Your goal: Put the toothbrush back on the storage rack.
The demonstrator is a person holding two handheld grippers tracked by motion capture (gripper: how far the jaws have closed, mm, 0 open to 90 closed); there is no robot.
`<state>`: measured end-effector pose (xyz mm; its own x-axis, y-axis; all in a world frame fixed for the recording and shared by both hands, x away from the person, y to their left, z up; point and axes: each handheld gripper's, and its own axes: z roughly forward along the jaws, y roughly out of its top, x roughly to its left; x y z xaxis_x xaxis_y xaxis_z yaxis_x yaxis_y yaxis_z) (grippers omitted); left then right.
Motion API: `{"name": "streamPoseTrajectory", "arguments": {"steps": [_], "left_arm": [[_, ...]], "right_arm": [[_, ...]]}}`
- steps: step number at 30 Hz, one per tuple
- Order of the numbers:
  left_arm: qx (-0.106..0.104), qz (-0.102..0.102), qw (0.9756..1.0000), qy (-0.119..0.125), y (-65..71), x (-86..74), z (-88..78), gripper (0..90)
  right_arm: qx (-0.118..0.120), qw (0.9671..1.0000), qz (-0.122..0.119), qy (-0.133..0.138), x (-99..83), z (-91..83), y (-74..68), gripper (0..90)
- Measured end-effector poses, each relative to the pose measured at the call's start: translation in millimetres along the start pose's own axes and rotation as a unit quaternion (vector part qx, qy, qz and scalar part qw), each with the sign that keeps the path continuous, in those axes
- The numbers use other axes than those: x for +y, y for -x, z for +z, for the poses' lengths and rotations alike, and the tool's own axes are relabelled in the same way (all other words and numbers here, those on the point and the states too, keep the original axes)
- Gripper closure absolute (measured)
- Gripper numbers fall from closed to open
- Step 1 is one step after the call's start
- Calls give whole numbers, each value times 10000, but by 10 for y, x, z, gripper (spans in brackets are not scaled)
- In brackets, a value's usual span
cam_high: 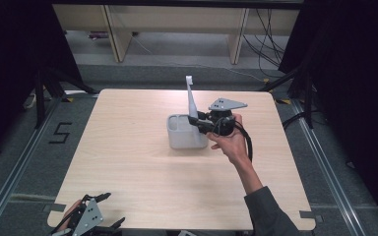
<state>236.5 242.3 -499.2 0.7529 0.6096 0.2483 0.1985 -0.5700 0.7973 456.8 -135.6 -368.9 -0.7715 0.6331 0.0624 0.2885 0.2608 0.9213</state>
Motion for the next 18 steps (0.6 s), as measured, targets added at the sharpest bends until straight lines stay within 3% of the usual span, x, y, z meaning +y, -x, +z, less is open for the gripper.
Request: {"name": "streamPoseTrajectory", "arguments": {"steps": [10,18], "left_arm": [[9,22,10000,16,-4,-1,2,149],[-10,1,10000,39,-1,-1,1,149]], "right_arm": [[-13,9999,34,161,186,109,-11,667],[-166,9996,-13,240,302,238,27,667]]}}
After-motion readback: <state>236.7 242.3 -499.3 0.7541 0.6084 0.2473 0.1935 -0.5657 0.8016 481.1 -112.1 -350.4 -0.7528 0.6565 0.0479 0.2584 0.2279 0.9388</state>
